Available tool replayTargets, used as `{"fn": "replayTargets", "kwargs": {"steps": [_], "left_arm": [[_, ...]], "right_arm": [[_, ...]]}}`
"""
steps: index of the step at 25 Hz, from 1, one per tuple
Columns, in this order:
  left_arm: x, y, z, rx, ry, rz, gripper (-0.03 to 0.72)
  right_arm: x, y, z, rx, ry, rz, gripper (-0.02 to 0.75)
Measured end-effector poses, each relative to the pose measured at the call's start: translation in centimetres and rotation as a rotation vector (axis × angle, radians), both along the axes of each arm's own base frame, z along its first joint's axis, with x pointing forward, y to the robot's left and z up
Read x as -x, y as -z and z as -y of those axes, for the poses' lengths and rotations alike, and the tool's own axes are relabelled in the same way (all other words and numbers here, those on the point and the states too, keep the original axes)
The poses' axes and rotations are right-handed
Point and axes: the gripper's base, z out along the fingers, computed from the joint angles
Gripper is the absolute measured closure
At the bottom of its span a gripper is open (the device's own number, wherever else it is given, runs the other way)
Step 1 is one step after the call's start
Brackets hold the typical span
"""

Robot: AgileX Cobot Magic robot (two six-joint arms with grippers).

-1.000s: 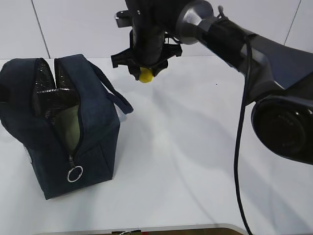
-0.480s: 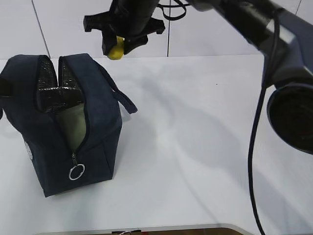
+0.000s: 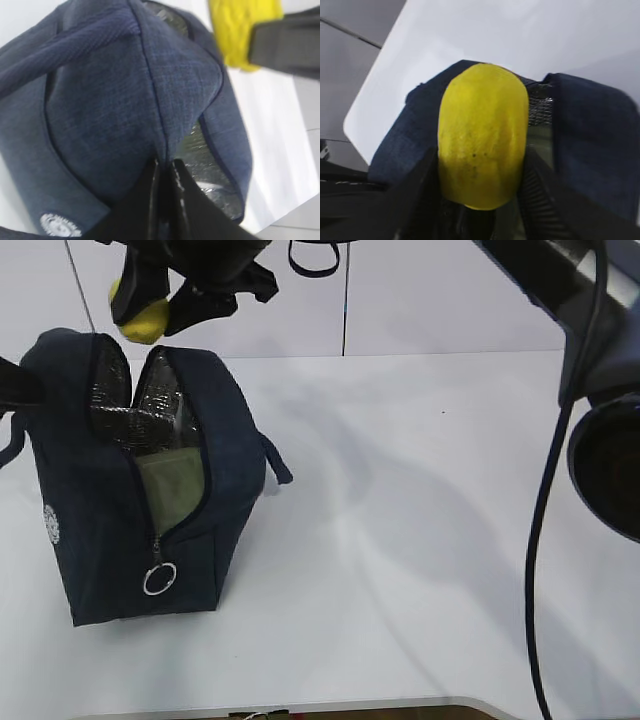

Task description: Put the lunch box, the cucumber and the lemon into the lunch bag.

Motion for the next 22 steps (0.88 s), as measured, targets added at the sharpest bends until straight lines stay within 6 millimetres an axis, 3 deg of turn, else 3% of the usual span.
{"fn": "replayTargets", "kwargs": {"steps": [16, 22], "left_arm": [[-0.1, -0.3, 0.2, 0.040, -0.009, 0.019, 0.699], [-0.1, -0.3, 0.2, 0.038, -0.007, 0.020, 0.699]], "right_arm": [[1.0, -1.1, -0.2, -0.034, -0.053, -0.001, 0.382], [2.5, 0.9, 0.8, 0.069, -0.107, -0.081, 0.382]]}}
